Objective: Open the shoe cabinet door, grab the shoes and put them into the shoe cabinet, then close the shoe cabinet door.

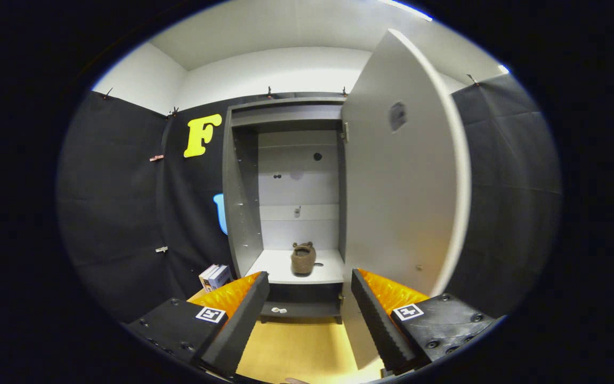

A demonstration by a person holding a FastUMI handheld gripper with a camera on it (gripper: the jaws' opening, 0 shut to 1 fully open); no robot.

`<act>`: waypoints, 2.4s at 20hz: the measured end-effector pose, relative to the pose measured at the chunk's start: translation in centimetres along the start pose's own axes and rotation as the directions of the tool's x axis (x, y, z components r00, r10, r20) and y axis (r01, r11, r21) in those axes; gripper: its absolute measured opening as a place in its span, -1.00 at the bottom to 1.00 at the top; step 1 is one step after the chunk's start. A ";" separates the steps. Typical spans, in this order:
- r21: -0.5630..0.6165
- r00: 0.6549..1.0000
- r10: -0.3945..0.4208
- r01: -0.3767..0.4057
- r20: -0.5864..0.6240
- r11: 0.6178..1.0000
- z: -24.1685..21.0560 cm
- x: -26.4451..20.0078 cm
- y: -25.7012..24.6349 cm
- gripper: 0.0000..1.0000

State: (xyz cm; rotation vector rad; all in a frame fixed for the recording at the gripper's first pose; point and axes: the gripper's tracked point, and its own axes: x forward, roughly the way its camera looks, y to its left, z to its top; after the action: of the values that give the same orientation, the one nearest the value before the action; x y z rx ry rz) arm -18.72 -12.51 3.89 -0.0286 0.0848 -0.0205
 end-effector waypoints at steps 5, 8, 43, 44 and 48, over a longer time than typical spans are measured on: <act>0.006 0.996 -0.074 0.074 0.040 0.997 0.9 -4.5 -6.7 0.96; -0.001 0.987 -0.144 0.144 0.065 0.990 1.1 -6.0 -10.4 0.96; 0.041 0.975 -0.222 0.221 0.017 0.974 -1.9 5.0 -16.5 0.92; 0.039 0.975 -0.222 0.222 0.019 0.974 -1.9 4.9 -15.4 0.92; 0.044 0.975 -0.221 0.220 0.021 0.975 -2.2 5.5 -11.1 0.92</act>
State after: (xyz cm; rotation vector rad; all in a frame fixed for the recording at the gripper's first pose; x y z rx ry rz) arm -13.66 -23.74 1.58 0.0031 0.0549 -0.2438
